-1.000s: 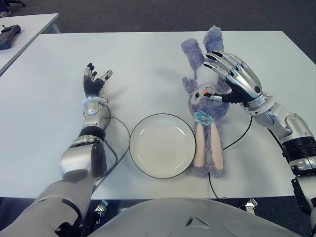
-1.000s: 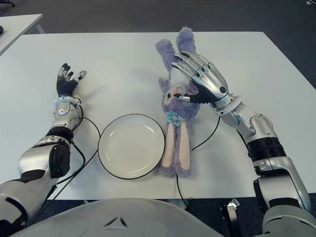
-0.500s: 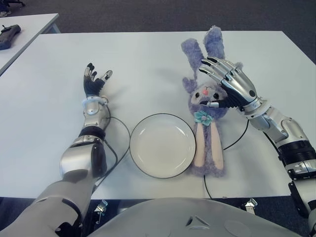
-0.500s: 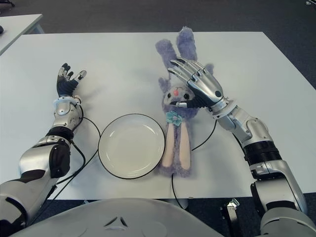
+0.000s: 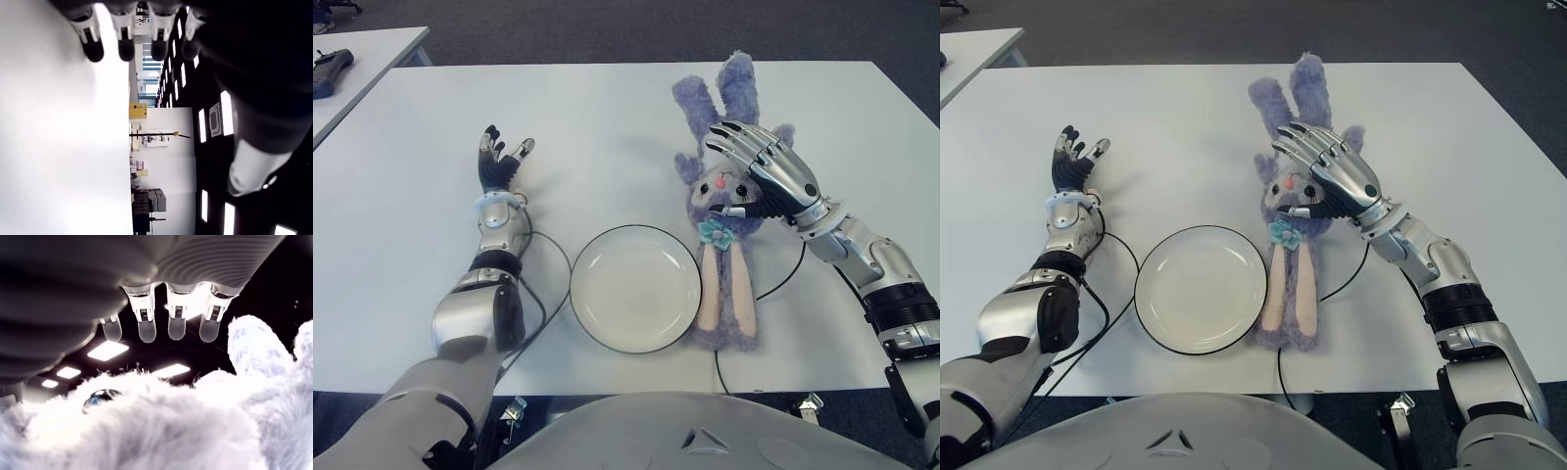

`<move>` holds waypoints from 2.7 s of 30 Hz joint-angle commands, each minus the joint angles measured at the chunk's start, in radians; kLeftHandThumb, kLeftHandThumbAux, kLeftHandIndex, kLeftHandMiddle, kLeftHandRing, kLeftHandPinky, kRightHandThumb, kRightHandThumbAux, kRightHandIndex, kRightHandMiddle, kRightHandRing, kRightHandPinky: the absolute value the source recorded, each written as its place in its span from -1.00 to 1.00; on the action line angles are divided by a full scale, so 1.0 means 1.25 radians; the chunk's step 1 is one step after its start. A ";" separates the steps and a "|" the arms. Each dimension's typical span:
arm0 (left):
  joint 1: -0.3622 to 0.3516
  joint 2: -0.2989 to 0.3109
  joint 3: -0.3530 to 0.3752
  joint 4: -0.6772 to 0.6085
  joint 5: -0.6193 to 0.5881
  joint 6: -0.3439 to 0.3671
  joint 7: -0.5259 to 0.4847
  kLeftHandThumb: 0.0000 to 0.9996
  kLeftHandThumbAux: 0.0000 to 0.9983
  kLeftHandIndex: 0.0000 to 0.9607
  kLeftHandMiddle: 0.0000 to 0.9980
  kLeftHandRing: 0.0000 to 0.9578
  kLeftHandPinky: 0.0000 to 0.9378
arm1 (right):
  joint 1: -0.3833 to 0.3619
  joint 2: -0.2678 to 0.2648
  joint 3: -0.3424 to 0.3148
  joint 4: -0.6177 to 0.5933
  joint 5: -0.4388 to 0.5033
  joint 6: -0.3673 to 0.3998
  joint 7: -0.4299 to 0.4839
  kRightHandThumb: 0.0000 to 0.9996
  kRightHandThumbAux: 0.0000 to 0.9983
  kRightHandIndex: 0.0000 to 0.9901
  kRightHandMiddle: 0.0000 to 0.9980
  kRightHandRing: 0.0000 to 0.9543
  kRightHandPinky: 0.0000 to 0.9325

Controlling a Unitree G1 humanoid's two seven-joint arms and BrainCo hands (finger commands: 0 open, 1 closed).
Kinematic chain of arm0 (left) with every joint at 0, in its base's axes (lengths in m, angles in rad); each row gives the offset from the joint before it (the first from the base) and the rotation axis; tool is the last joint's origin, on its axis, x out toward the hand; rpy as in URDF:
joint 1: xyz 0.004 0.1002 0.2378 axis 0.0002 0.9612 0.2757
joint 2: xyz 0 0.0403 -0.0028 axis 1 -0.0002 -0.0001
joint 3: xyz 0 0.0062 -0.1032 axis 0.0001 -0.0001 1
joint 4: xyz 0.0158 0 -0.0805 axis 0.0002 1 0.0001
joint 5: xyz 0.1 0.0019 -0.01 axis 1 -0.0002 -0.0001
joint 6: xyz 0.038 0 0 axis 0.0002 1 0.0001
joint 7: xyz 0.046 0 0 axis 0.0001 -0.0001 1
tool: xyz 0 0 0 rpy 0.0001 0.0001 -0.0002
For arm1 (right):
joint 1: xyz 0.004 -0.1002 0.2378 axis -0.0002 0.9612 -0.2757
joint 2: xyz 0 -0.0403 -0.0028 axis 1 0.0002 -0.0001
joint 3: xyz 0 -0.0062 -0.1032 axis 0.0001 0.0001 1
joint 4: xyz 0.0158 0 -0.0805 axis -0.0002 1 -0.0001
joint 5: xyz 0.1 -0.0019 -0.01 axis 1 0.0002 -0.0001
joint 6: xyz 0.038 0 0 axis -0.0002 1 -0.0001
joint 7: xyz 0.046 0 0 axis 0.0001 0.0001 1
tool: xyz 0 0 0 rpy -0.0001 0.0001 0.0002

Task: Put the doll into the plate.

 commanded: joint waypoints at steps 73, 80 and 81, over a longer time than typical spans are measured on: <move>0.161 -0.075 0.002 0.108 -0.001 0.110 0.020 -0.90 0.39 -0.92 -0.90 -0.95 -0.95 | 0.226 0.012 -0.003 -0.116 0.223 -0.072 0.252 -0.24 -0.02 -0.48 -0.56 -0.46 -0.23; 0.162 -0.074 0.003 0.108 -0.002 0.107 0.019 -0.90 0.38 -0.91 -0.90 -0.94 -0.94 | 0.230 0.010 -0.016 -0.138 0.232 -0.072 0.272 -0.13 0.01 -0.35 -0.43 -0.39 -0.31; 0.162 -0.074 0.003 0.108 -0.002 0.107 0.019 -0.91 0.37 -0.90 -0.90 -0.94 -0.94 | 0.231 0.009 -0.019 -0.142 0.234 -0.071 0.275 -0.10 0.02 -0.30 -0.40 -0.37 -0.32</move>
